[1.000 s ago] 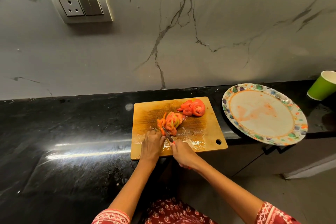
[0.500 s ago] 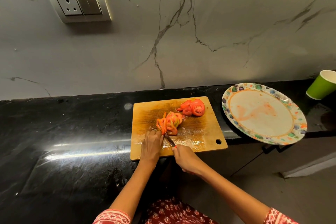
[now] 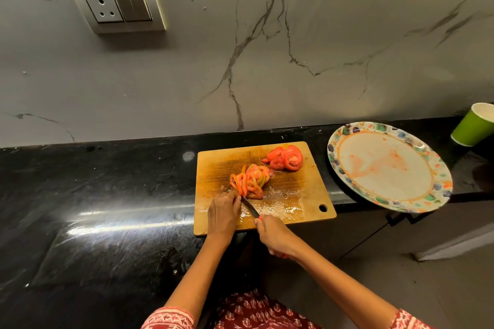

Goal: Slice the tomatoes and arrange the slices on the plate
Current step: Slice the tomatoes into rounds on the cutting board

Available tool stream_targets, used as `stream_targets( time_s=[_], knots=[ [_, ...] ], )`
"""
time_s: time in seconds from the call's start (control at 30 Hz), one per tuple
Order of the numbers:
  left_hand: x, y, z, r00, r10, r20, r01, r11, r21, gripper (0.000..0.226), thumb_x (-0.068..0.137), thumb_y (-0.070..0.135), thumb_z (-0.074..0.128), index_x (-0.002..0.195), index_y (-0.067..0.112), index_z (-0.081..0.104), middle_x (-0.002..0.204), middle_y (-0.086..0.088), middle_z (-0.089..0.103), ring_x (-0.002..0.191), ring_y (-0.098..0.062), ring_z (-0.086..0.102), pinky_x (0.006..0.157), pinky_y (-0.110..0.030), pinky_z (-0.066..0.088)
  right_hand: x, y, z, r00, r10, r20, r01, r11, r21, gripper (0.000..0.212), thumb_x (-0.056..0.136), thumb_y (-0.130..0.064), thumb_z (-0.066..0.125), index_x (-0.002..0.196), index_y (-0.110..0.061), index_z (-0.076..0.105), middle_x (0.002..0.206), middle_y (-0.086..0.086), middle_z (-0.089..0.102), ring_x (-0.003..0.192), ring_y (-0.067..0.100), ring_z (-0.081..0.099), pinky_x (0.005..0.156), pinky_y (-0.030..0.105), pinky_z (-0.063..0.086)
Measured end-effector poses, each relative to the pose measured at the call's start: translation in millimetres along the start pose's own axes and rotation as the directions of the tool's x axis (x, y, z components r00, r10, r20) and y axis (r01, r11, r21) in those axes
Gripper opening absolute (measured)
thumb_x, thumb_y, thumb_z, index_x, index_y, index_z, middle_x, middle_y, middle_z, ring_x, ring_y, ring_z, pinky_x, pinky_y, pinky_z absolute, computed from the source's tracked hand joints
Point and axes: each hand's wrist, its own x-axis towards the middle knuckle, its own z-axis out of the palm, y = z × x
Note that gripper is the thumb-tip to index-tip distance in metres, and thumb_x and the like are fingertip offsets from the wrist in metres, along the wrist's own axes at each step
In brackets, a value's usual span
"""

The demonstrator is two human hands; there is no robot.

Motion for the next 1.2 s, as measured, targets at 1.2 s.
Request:
stream_targets(
  time_s=[1.2],
  knots=[
    [16, -2, -15, 0.941, -0.336, -0.048, 0.323, 0.930, -0.178, 0.028, 0.078, 0.017, 0.065, 0.056, 0.000, 0.064, 0.060, -0.018, 0.063, 0.054, -0.020, 0.049, 0.055, -0.030, 0.033, -22, -10, -4, 0.993, 0.047, -0.111, -0.071, 0.970, -0.231, 0.030, 0.102, -0.026, 0.032, 0.110, -0.007, 0.054, 0.110, 0.014, 0.059, 0.104, 0.033, 0.058, 0.076, 0.036, 0.046]
  ],
)
